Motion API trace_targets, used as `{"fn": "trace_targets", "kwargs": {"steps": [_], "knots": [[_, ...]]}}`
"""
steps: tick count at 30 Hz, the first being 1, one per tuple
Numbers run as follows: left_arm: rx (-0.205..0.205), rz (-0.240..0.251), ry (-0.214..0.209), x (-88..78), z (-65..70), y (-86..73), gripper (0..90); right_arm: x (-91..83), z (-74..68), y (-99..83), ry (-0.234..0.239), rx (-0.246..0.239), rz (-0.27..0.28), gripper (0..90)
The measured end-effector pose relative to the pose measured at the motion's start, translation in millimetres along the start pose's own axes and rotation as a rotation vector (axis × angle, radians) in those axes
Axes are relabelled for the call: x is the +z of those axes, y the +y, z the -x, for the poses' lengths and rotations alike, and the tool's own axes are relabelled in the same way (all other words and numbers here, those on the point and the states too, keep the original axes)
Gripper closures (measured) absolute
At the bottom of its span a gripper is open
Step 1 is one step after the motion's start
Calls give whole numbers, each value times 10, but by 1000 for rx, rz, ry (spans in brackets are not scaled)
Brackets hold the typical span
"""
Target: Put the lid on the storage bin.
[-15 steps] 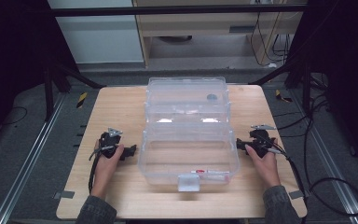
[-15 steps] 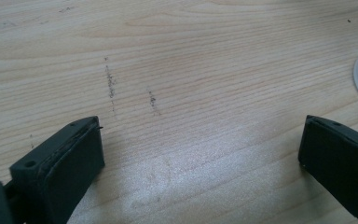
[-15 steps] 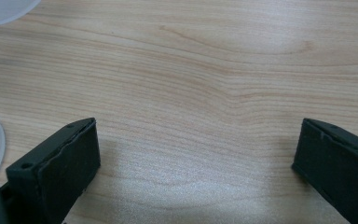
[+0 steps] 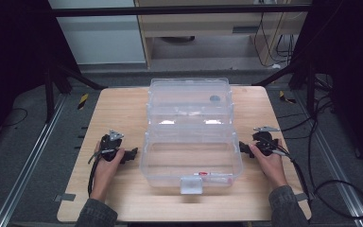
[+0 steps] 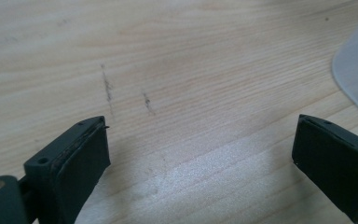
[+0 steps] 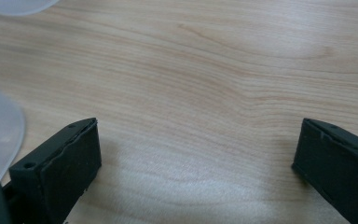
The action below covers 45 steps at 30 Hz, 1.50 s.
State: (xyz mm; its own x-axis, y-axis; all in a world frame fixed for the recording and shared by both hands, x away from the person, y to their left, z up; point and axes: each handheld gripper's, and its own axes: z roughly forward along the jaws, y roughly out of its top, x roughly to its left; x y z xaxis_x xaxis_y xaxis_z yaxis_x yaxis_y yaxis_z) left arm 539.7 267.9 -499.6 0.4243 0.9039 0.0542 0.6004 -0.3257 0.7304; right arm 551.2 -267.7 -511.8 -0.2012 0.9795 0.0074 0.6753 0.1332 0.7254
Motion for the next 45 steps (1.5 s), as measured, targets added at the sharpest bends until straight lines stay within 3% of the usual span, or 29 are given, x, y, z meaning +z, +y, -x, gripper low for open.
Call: {"fn": "trace_targets", "kwargs": {"steps": [2,4,5,6,7,8,9,10,12,13,14,15,17,18,19,21,22,23,24,25,26,27,28,30,35,36,39,42,45], "knots": [[8,34,-4,-90,-4,35,32,-44,-4,-32,8,-12,18,77],[15,67,-3,-192,-6,71,33,-171,-18,-57,-12,-63,28,96],[26,108,-3,-305,-1,107,34,-255,-25,-49,-24,-98,36,108],[26,108,-3,-305,-1,107,34,-255,-25,-49,-24,-98,36,108],[32,140,-16,-432,10,135,35,-477,-52,-25,-56,-146,54,132],[32,140,-16,-432,10,135,35,-609,-75,-9,-66,-177,60,142],[65,152,-21,-573,32,160,35,-747,-103,14,-79,-211,67,144],[65,152,-21,-573,32,160,35,-747,-103,14,-79,-211,67,144],[107,158,-22,-746,56,209,34,-1037,-190,78,-102,-290,85,144],[129,165,-25,-877,75,261,34,-1328,-303,169,-107,-357,99,153],[129,165,-25,-877,75,261,34,-1425,-345,208,-111,-389,110,156],[167,172,-29,-1055,108,343,34,-1575,-418,283,-119,-437,122,156],[207,165,-51,-1211,163,447,35,-1764,-519,428,-104,-496,127,178],[207,165,-51,-1211,163,447,35,-1764,-519,428,-104,-496,127,178],[236,154,-68,-1293,220,522,36,-1870,-588,596,-48,-535,120,203],[289,137,-99,-1355,302,621,35,-1896,-641,769,4,-573,107,204],[289,137,-99,-1355,302,621,35,-1896,-667,852,14,-595,105,209],[327,129,-125,-1373,380,713,35,-1886,-686,939,27,-620,99,215],[327,129,-125,-1373,380,713,34,-1868,-707,1025,43,-637,85,212],[370,130,-140,-1379,443,795,34,-1854,-724,1110,55,-650,74,207],[370,130,-140,-1379,443,795,34,-1841,-737,1173,69,-658,68,207],[412,124,-151,-1371,510,880,34,-1816,-754,1271,101,-676,46,191],[412,124,-151,-1371,510,880,34,-1803,-760,1331,119,-687,33,180],[457,75,-190,-1351,659,953,33,-1764,-785,1492,154,-710,10,210],[497,56,-197,-1344,831,956,26,-1728,-886,1692,170,-781,-10,299],[510,49,-207,-1339,864,952,26,-1737,-983,1802,187,-821,-15,349],[568,19,-265,-1323,975,947,33,-1726,-1076,1923,205,-861,-28,395],[582,0,-286,-1304,1018,952,41,-1689,-1140,2003,213,-887,-38,428],[609,-27,-323,-1254,1102,932,39,-1569,-1251,2106,233,-931,-89,477]]}}
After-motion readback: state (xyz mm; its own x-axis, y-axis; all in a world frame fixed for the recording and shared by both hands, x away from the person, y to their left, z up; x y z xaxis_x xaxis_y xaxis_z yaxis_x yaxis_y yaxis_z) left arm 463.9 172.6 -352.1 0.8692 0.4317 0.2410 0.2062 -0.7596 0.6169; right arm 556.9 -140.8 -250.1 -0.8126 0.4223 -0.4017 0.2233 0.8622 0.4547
